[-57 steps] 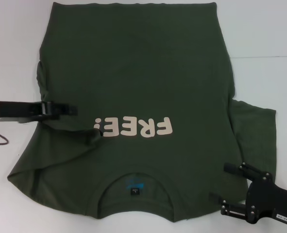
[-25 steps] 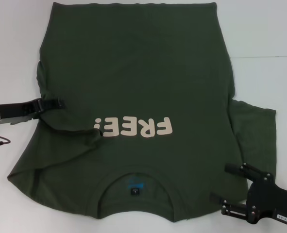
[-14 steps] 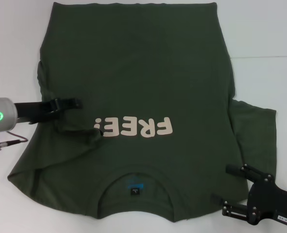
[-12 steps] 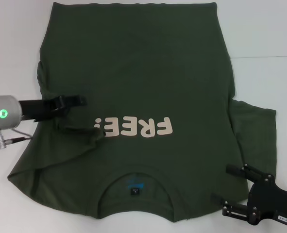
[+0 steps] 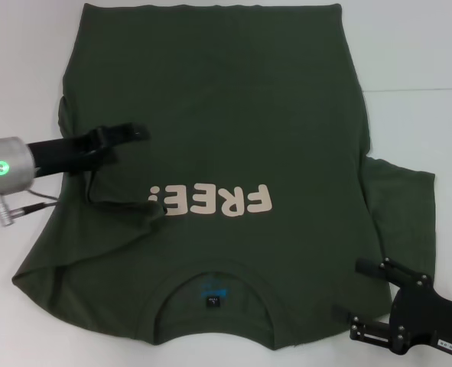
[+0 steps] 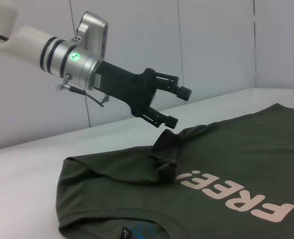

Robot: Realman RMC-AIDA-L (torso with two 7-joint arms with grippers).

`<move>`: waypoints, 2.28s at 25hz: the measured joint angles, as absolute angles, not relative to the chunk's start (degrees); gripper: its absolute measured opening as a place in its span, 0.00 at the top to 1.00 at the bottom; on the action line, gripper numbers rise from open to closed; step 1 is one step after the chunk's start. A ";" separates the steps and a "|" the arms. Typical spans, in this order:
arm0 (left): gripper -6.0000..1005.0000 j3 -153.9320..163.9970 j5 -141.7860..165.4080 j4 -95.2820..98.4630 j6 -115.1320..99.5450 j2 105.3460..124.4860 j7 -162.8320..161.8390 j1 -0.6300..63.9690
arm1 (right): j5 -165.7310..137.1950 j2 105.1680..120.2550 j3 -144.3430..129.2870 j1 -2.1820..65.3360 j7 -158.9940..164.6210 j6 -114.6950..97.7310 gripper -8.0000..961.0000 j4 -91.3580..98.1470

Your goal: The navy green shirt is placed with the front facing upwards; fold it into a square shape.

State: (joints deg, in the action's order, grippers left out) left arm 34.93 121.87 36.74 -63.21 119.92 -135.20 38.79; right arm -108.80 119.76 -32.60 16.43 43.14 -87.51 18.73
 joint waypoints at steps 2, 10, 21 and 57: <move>0.15 34.90 122.06 37.28 -63.72 119.14 -135.46 37.73 | -108.80 119.77 -32.60 16.44 43.14 -87.54 0.06 18.78; 0.16 34.36 126.41 38.90 -61.59 118.29 -135.70 35.04 | -108.80 119.78 -32.51 16.55 42.93 -87.51 0.06 18.76; 0.17 36.61 129.18 38.49 -59.52 119.50 -135.41 36.36 | -108.80 119.78 -32.52 16.52 43.14 -87.56 0.06 18.94; 0.21 47.86 133.55 45.18 -50.87 122.85 -134.78 35.75 | -108.72 119.69 -31.84 16.32 43.15 -87.87 0.06 18.63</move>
